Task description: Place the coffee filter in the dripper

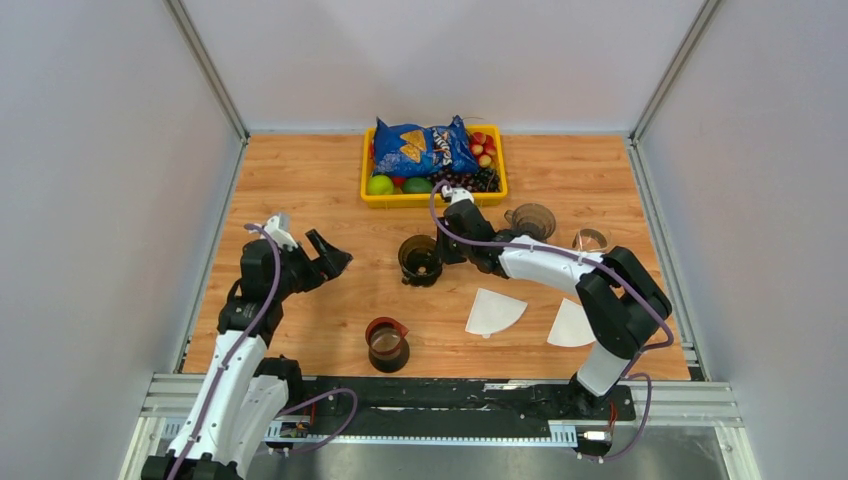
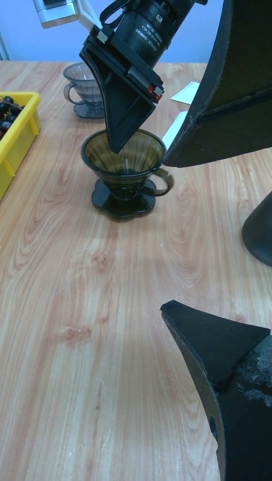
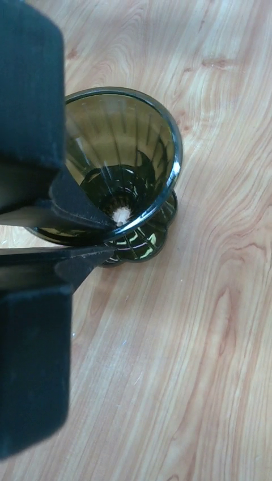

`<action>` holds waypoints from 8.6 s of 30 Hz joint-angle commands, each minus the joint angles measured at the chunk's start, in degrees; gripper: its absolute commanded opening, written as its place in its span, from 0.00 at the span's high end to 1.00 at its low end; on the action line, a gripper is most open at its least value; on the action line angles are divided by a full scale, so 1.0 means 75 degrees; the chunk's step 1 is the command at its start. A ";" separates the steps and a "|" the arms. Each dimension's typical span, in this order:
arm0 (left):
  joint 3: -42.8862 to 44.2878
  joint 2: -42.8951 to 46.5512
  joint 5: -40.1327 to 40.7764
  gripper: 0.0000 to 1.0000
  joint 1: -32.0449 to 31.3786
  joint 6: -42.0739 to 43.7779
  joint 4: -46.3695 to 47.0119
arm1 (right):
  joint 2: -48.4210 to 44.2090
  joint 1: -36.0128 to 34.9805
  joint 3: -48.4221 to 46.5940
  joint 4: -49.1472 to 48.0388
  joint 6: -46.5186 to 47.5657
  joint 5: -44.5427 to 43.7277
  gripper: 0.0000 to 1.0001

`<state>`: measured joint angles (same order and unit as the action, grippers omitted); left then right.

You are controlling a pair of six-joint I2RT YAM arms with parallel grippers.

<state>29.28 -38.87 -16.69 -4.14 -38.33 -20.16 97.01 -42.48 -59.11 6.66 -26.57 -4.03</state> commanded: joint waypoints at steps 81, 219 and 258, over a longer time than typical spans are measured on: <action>-0.0424 -0.0414 0.0323 0.00 0.0007 -0.0116 0.0254 | -0.1469 -0.2349 -0.2670 0.3469 0.0487 0.2882 0.56; -0.0444 -0.1223 0.0075 0.00 -0.0285 -0.0070 0.0654 | -0.6060 0.2177 0.7240 -0.2247 -0.6069 0.0712 0.55; 0.4392 -0.1733 0.1625 0.00 -0.2988 0.1388 -0.0400 | -0.6795 0.2103 0.4522 -0.1276 -0.5008 0.1303 1.00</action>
<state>58.78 -49.04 -5.21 -19.73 -33.63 -23.94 45.69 -26.44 -21.26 -4.01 -61.95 6.09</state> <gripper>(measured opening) 1.000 0.004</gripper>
